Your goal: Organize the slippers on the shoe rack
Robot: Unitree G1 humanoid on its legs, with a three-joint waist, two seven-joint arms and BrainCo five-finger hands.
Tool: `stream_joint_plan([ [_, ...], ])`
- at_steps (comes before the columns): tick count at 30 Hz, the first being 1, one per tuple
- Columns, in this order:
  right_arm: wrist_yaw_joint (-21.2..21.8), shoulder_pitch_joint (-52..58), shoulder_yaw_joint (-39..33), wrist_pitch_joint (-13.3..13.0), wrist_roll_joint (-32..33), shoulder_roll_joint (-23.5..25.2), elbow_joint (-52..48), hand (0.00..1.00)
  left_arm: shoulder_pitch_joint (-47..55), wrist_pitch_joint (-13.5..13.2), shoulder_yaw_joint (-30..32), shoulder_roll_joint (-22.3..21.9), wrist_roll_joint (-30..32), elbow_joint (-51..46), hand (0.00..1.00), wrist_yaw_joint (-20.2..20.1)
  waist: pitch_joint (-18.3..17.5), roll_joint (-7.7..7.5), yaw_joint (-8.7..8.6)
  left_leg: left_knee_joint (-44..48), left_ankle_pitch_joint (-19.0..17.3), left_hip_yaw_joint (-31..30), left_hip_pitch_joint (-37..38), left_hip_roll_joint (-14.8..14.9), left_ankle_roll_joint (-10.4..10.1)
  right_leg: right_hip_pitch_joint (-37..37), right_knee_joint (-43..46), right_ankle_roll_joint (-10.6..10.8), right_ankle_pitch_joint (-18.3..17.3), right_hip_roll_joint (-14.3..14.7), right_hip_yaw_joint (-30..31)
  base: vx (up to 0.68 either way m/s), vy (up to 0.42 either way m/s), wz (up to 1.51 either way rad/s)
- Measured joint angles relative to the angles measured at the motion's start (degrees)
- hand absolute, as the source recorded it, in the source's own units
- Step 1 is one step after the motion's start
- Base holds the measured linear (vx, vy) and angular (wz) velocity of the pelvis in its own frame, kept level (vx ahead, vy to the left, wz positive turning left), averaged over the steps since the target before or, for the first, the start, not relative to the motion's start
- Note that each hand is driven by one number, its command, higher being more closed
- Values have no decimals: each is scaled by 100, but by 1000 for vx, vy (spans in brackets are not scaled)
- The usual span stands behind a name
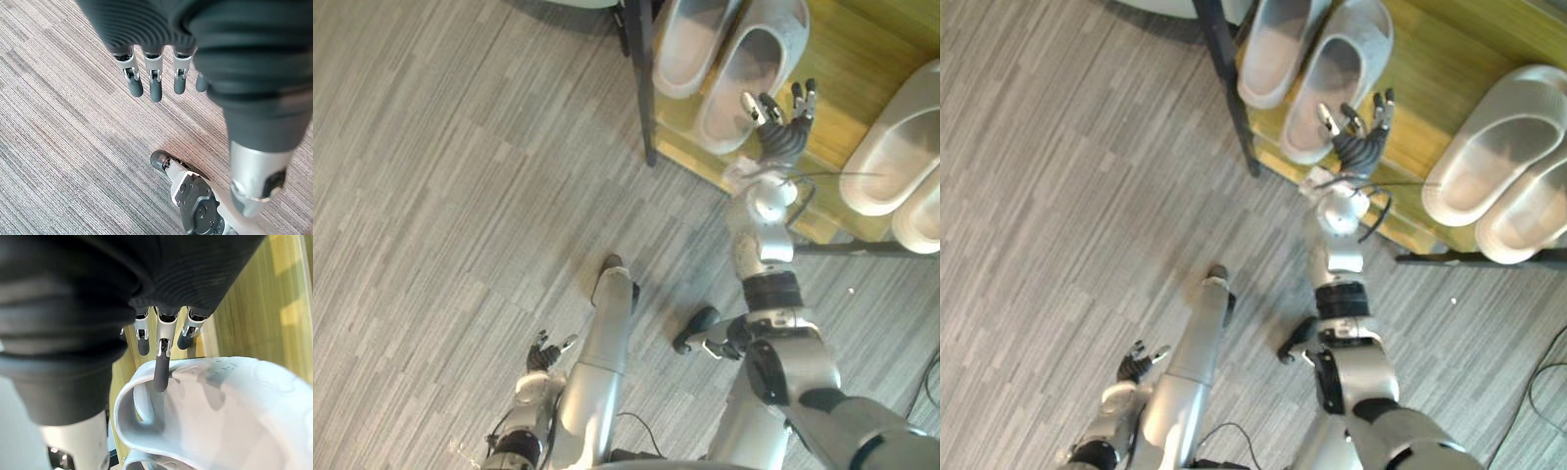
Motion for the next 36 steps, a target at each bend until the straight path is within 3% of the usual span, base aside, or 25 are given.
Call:
stream_joint_plan([
  [19, -36, -1236, -228, 225, 168, -1097, 1114, 0, -105, -4, -220, -11, -163, 72, 0, -19, 95, 179, 135, 21, 85, -57, -276, -158, 25, -194, 129, 21, -16, -177, -64, 6, 53, 5],
  [36, 9, -1305, -3, 378, 28, -1350, 1262, 0, -104, -9, -227, -11, -216, 79, 0, -122, 94, 184, 133, -4, 100, 71, -49, 37, 45, 28, 5, -67, 38, -79, -36, 5, 52, -3],
])
